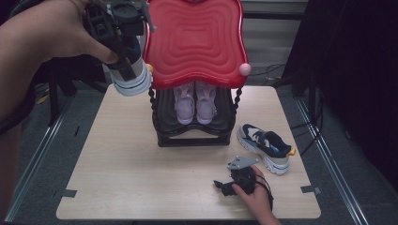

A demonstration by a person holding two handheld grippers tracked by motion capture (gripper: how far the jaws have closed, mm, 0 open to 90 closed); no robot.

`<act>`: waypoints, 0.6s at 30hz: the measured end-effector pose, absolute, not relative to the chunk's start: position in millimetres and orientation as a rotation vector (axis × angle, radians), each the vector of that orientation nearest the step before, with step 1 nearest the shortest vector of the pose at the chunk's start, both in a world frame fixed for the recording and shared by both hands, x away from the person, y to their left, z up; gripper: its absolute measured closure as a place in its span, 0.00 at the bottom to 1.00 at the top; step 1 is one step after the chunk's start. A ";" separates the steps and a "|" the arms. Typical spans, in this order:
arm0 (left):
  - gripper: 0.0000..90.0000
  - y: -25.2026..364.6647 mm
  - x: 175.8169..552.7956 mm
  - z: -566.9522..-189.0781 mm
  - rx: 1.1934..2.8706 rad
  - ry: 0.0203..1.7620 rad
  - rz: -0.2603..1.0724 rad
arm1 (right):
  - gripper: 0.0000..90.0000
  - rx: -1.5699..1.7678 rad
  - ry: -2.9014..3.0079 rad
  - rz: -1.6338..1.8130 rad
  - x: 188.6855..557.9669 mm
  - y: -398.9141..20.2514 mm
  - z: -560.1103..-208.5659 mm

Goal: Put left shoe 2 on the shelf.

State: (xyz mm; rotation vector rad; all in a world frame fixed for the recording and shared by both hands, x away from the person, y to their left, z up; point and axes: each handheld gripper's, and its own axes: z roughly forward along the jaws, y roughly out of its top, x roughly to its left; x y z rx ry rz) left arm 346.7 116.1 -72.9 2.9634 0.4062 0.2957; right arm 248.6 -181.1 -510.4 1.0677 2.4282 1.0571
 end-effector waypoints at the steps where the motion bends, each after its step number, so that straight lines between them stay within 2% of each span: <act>1: 0.81 113.4 347.1 -71.4 2.967 0.391 0.303 | 0.14 1.067 2.428 1.057 248.6 -181.1 -510.4; 18: 0.81 62.3 365.6 -68.5 2.993 0.204 0.429 | 0.14 1.067 2.428 1.057 248.6 -181.1 -510.4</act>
